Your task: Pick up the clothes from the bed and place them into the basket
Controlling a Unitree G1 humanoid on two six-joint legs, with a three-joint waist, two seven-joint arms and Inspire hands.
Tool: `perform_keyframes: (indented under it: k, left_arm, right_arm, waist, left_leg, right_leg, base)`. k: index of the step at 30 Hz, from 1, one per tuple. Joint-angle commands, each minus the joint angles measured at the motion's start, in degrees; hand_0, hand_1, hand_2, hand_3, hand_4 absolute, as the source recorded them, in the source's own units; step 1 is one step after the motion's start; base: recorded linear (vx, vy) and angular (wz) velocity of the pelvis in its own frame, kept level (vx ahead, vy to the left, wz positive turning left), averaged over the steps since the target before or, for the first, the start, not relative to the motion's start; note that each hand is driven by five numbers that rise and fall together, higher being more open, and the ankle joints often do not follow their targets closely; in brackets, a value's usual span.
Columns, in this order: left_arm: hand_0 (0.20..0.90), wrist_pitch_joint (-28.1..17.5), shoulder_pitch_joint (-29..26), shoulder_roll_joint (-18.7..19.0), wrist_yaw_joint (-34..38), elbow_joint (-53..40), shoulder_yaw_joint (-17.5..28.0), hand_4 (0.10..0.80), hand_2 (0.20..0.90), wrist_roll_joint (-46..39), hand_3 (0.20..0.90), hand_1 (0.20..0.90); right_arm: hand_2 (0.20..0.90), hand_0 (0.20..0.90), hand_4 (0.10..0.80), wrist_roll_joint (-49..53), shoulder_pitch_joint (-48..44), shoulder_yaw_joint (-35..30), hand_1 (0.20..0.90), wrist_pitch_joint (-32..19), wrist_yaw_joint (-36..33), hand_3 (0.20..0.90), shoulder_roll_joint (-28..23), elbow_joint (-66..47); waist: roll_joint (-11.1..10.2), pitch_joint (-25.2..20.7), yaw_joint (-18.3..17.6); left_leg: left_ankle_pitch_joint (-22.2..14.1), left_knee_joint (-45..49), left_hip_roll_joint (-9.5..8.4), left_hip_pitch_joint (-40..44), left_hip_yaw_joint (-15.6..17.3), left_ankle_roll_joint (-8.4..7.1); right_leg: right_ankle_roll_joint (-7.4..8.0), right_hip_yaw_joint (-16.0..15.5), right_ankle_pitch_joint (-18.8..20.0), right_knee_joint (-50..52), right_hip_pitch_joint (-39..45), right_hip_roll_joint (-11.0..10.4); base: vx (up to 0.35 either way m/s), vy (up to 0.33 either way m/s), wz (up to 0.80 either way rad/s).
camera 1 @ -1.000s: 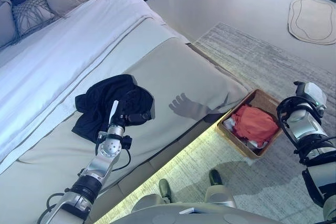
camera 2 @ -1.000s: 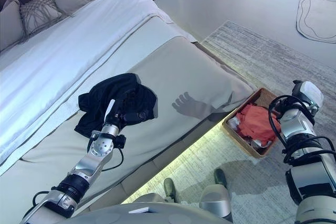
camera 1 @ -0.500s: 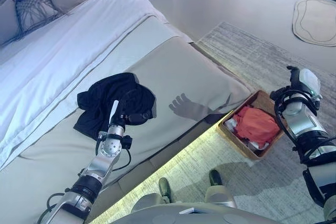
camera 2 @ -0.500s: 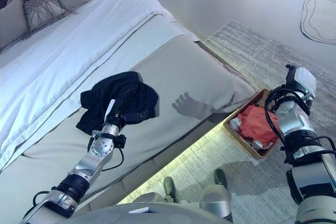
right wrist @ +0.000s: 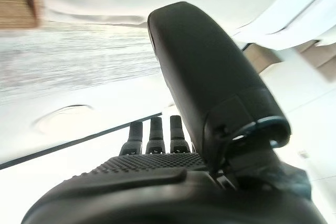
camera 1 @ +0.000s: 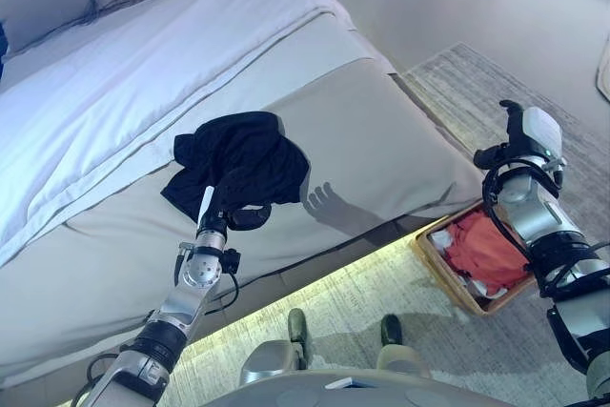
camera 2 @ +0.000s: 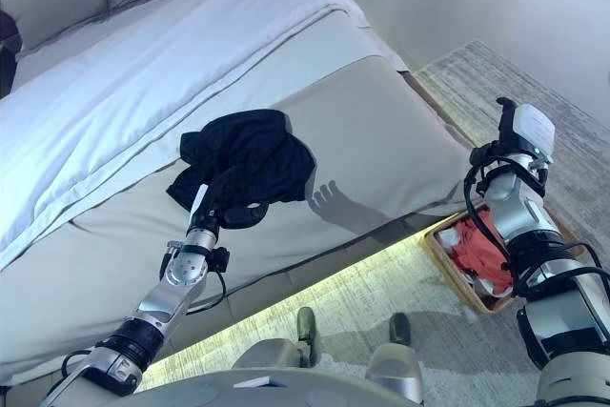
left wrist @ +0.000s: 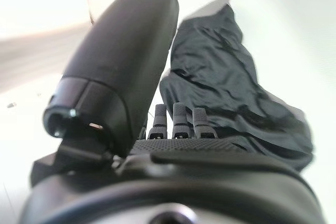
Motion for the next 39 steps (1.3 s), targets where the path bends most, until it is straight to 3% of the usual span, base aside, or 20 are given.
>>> perform_keyframes:
  k: [1, 13, 18, 27, 34, 39]
  left_arm:
    - [0.9, -4.1, -3.0, 4.1, 2.0, -1.1, 2.4, 0.8, 0.9, 0.8, 0.9, 0.9]
    - [0.9, -5.3, -2.5, 7.0, -0.4, -2.7, 2.6, 0.8, 0.9, 2.6, 0.9, 0.9]
    - [0.9, -6.4, -1.7, 7.3, -2.5, -3.1, 2.8, 0.8, 0.9, 2.4, 0.9, 0.9]
    - [0.9, -4.1, -0.5, 5.9, -0.3, -2.6, 3.6, 0.8, 0.9, 2.0, 0.9, 0.9]
    - [0.9, -3.6, -1.4, 5.0, 1.4, -2.9, 4.0, 0.8, 0.9, 3.6, 0.9, 0.9]
    - [0.9, -3.6, -2.5, 4.8, 0.3, -2.5, 2.8, 0.8, 0.9, 3.3, 0.9, 0.9]
  right_arm:
    - [0.9, 0.9, 0.8, -5.3, -12.5, 4.3, 0.9, -3.8, -4.1, 0.9, -0.6, -2.6]
    - [0.9, 0.9, 0.8, -4.1, -22.8, 10.3, 0.9, -1.8, -3.7, 0.9, -0.1, 2.7]
    - [0.9, 0.9, 0.8, -2.6, -22.3, 11.1, 0.9, -0.3, -4.2, 0.9, 2.2, 2.0]
    - [0.9, 0.9, 0.8, -3.0, -15.3, 10.7, 0.9, 0.4, -3.5, 0.9, 6.8, -1.9]
    - [0.9, 0.9, 0.8, -5.6, -12.3, 9.0, 0.9, -0.2, -1.2, 0.9, 5.8, -3.2]
    - [0.9, 0.9, 0.8, -5.5, -12.2, 8.2, 0.9, -0.3, -0.2, 0.9, 5.2, -1.1]
  waist:
    - [-5.6, -3.5, 1.7]
    - [-5.4, -1.3, 7.4]
    - [-5.7, -1.3, 8.2]
    - [-7.3, -3.9, 5.3]
    - [-7.0, -5.0, 1.8]
    - [-6.7, -5.2, 1.0]
  left_leg:
    - [-4.6, 0.1, 2.63, 1.1, -3.3, -1.91]
    - [-3.3, 0.4, 1.65, -1.9, -7.4, -1.74]
    - [-2.8, 0.1, 1.68, -2.4, -7.8, -1.89]
    - [-3.5, 0.1, 3.28, -0.4, -4.5, -2.07]
    - [-4.6, 0.1, 3.99, 1.7, -1.2, -2.13]
    - [-5.2, 0.1, 3.9, 3.0, -0.6, -2.14]
  right_leg:
    - [-1.74, -1.0, -2.5, 4.6, -1.4, -3.1]
    - [-2.14, -6.0, -4.1, 7.2, -2.0, -4.6]
    - [-1.91, -7.2, -3.6, 6.1, -1.4, -4.6]
    - [-1.36, -3.9, -1.3, 2.2, 0.1, -3.1]
    - [-1.22, -0.2, -0.7, 1.7, -0.2, -1.9]
    - [-1.22, 0.7, -1.2, 2.2, 0.3, -1.9]
  base:
    - [0.063, -0.013, 0.12]
    - [0.012, 0.01, 0.24]
    - [-0.011, -0.014, 0.24]
    - [0.035, -0.037, -0.1]
    - [0.019, 0.007, -0.38]
    - [0.016, 0.003, -0.23]
